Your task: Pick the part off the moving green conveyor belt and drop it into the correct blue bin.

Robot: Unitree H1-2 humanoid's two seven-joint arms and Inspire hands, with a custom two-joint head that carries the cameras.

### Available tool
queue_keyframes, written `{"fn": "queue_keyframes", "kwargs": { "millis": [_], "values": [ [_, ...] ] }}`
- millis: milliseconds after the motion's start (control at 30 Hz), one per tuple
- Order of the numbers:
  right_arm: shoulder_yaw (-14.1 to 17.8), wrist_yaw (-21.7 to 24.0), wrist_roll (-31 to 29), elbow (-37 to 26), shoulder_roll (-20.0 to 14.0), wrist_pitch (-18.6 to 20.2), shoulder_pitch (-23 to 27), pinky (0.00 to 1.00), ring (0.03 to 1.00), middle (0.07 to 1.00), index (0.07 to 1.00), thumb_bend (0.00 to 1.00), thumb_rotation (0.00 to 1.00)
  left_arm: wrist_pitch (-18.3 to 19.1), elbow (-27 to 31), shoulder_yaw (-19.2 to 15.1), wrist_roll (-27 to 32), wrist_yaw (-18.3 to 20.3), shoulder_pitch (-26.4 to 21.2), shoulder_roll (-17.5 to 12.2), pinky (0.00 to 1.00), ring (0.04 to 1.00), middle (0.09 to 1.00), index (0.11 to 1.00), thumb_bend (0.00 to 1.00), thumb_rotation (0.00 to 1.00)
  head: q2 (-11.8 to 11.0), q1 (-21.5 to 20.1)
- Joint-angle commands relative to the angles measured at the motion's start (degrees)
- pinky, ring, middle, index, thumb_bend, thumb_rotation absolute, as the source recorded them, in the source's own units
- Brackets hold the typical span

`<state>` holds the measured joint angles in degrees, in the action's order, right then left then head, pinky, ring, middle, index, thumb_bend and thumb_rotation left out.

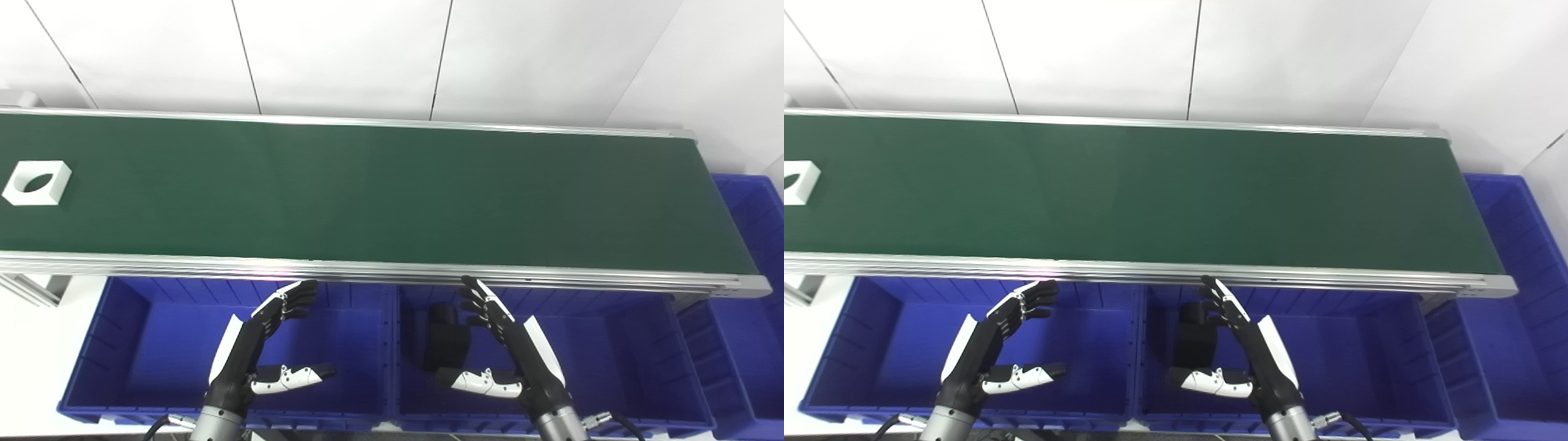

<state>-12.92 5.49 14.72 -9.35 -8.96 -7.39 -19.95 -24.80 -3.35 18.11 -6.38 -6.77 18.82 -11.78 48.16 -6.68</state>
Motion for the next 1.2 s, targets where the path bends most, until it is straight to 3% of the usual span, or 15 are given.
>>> {"fn": "queue_keyframes", "kwargs": {
  "millis": [0, 900, 1033, 1067, 1100, 1133, 1167],
  "values": [
    [0.28, -0.65, -0.27, -0.91, -0.16, -3.93, 0.38, 0.78, 0.852, 0.893, 0.943, 0.91, 0.44, -2.12, 1.03, 0.01, -0.55, -0.63, -0.3, -0.06, 0.72, 0.779, 0.809, 0.806, 0.81, 0.34, 0.09, 0.16],
    [0.45, -0.55, -0.7, -0.84, -0.33, -4.0, 0.36, 0.78, 0.852, 0.893, 0.943, 0.91, 0.43, -2.12, 1.02, 0.1, -0.35, -0.61, -0.36, 0.32, 0.72, 0.777, 0.808, 0.803, 0.8, 0.33, -0.03, 0.49],
    [0.69, -0.3, -1.15, -0.22, -1.03, -4.77, 0.25, 0.8, 0.86, 0.897, 0.949, 0.9, 0.43, -2.11, 0.87, 0.4, -0.65, -0.37, -0.17, 0.5, 0.73, 0.785, 0.813, 0.806, 0.8, 0.33, -1.17, 5.41],
    [0.92, -0.06, -1.77, 0.19, -1.5, -5.32, 0.16, 0.8, 0.863, 0.899, 0.95, 0.9, 0.43, -2.1, 0.75, 0.62, -0.97, -0.38, 0.0, 0.7, 0.73, 0.787, 0.814, 0.807, 0.8, 0.34, -2.21, 9.59],
    [1.09, 0.1, -2.23, 0.49, -1.82, -5.72, 0.09, 0.81, 0.872, 0.902, 0.955, 0.9, 0.43, -2.1, 0.66, 0.79, -1.2, -0.41, 0.11, 0.84, 0.73, 0.793, 0.816, 0.806, 0.81, 0.34, -2.21, 9.59],
    [1.45, 0.25, -2.93, 1.34, -2.42, -6.87, 0.02, 0.82, 0.876, 0.903, 0.959, 0.9, 0.44, -2.11, 0.45, 1.16, -1.71, -0.73, 0.24, 1.23, 0.73, 0.793, 0.815, 0.804, 0.81, 0.33, -3.67, 14.71],
    [1.87, 0.37, -3.79, 2.33, -3.02, -8.15, -0.05, 0.82, 0.876, 0.903, 0.959, 0.9, 0.44, -2.11, 0.18, 1.65, -2.31, -1.14, 0.29, 1.62, 0.73, 0.793, 0.815, 0.804, 0.81, 0.33, -4.61, 17.16]
  ]
}}
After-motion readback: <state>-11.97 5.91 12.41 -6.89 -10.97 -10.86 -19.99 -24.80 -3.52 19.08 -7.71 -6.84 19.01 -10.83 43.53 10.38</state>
